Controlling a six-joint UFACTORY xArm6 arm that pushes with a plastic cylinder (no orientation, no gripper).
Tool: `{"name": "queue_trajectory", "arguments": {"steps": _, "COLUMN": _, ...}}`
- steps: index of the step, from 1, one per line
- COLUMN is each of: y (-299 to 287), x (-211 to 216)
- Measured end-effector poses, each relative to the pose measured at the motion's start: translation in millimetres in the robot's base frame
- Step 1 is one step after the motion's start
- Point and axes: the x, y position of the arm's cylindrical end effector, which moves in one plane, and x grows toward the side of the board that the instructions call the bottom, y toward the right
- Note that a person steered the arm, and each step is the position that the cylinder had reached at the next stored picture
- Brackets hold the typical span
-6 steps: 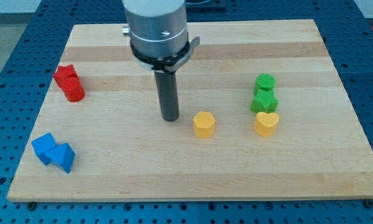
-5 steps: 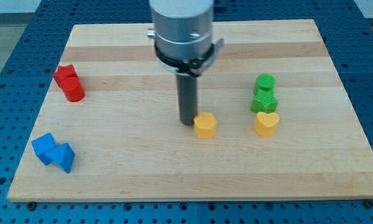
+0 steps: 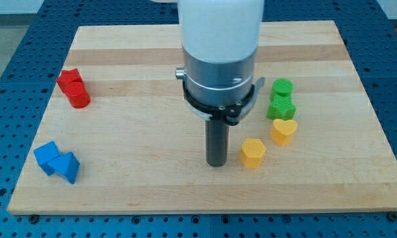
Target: Place yellow hexagon to the bottom of the yellow heart
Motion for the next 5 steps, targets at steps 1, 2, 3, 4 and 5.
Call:
{"name": "queue_trajectory", "arguments": {"steps": 1, "y": 31.2, "x": 0.0}}
{"name": "queue_trajectory", "arguments": {"steps": 2, "y": 52.0, "x": -6.5}}
{"name": "queue_trajectory", "arguments": {"steps": 3, "y": 71.4, "x": -8.1}}
{"name": "queue_trajectory", "arguments": {"steps": 4, "y": 90.8, "x": -8.1}}
{"name": "queue_trajectory", "arguments": {"steps": 5, "y": 94.9, "x": -8.1}}
